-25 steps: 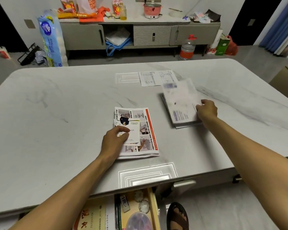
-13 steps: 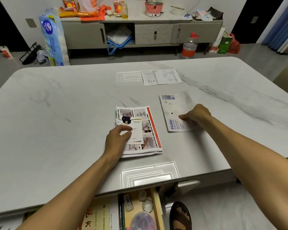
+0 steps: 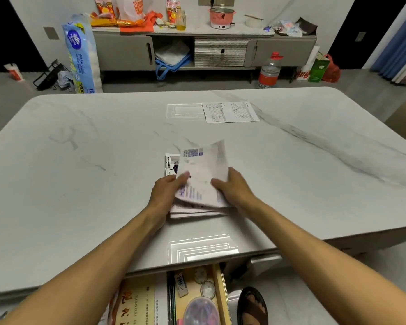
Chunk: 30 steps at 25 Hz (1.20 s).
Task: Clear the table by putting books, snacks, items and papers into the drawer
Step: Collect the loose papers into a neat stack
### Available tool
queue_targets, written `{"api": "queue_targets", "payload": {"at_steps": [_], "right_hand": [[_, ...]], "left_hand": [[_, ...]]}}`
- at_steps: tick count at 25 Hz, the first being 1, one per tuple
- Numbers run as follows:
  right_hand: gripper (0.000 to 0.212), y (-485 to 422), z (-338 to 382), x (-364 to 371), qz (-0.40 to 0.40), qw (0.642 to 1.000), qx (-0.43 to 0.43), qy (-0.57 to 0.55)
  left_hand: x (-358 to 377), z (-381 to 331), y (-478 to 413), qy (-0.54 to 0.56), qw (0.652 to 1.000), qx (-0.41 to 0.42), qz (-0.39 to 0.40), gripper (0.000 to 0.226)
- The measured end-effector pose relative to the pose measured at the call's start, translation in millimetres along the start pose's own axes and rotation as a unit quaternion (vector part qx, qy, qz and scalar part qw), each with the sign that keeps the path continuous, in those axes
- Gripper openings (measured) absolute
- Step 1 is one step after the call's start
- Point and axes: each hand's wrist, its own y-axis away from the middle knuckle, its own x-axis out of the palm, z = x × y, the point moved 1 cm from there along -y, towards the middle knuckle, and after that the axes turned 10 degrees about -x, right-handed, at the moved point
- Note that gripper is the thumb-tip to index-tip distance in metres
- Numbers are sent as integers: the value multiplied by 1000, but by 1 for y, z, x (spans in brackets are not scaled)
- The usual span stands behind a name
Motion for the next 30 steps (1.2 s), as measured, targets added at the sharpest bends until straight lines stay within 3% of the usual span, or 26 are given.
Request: {"api": "queue_targets", "payload": {"at_steps": [1, 6, 8, 11, 13, 16, 21, 23, 25, 27, 28, 30], "right_hand": [[48, 1, 2, 9, 19, 1000, -1, -8], [44, -18, 21, 25, 73, 997, -23, -3], [37, -27, 31, 40, 60, 998, -4, 23], [26, -59, 49, 45, 12, 989, -49, 143], [34, -101, 56, 35, -23, 969, -90, 228], [57, -175, 50, 28, 16, 940, -77, 332], [91, -274, 35, 28, -24, 928, 6, 373], [94, -294, 26, 26, -51, 920, 61, 383], [78, -298, 22, 25, -75, 903, 57, 420], [45, -292, 23, 24, -89, 876, -19, 474], [33, -286, 25, 25, -82, 853, -61, 512], [29, -269, 32, 27, -49, 790, -139, 595]], "left_hand": [[-5, -2, -1, -29, 999, 10, -11, 11], [-37, -12, -15, -31, 999, -18, 20, 22], [-48, -16, -27, -77, 996, 16, -36, 23], [-71, -24, -46, -57, 993, 37, -97, 34], [-93, -29, -63, -46, 991, 62, -109, 50], [-114, -35, -85, -83, 981, 128, -123, 66], [-125, -35, -105, -88, 974, 168, -124, 66], [-127, -31, -109, -85, 971, 184, -124, 56], [-128, -30, -113, -91, 969, 191, -131, 40], [-127, -28, -116, -94, 968, 188, -135, 27], [-126, -28, -116, -91, 969, 188, -134, 22], [-125, -29, -113, -87, 969, 189, -132, 18]]}}
